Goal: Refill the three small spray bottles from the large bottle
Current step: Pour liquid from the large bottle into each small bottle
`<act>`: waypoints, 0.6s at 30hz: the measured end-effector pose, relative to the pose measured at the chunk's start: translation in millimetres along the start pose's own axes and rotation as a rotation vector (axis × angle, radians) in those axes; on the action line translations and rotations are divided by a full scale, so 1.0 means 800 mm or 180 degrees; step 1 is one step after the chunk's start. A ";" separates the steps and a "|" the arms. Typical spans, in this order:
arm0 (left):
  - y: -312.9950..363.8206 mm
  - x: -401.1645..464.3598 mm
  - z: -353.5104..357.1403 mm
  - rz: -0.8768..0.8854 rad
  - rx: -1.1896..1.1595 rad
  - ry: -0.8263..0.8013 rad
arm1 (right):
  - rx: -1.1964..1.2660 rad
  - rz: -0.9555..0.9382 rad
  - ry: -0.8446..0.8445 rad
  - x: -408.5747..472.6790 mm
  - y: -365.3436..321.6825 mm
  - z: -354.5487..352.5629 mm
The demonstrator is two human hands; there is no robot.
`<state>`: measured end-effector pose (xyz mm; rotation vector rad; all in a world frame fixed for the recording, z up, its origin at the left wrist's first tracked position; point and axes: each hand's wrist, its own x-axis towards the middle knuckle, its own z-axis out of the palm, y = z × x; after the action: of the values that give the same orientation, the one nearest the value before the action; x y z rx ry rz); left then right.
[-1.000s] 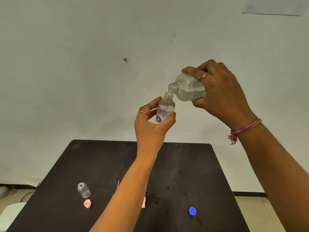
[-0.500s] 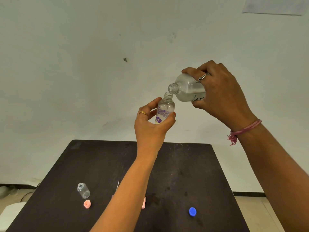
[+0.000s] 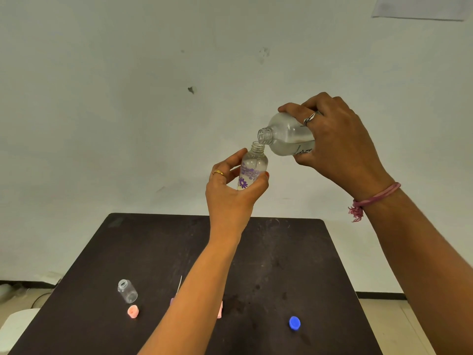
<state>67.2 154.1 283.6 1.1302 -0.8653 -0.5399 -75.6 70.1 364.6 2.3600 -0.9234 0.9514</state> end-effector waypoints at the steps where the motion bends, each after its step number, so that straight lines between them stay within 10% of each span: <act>1: 0.000 0.000 0.000 0.0000 0.0002 -0.0002 | 0.0003 0.0004 0.0000 0.000 0.000 0.000; 18: 0.000 0.000 -0.003 -0.0032 0.0039 -0.0015 | -0.0010 0.0002 -0.0020 0.000 -0.003 0.001</act>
<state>69.2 155.6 283.3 1.1453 -0.8684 -0.5464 -74.0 71.2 363.8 2.3615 -0.9275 0.9426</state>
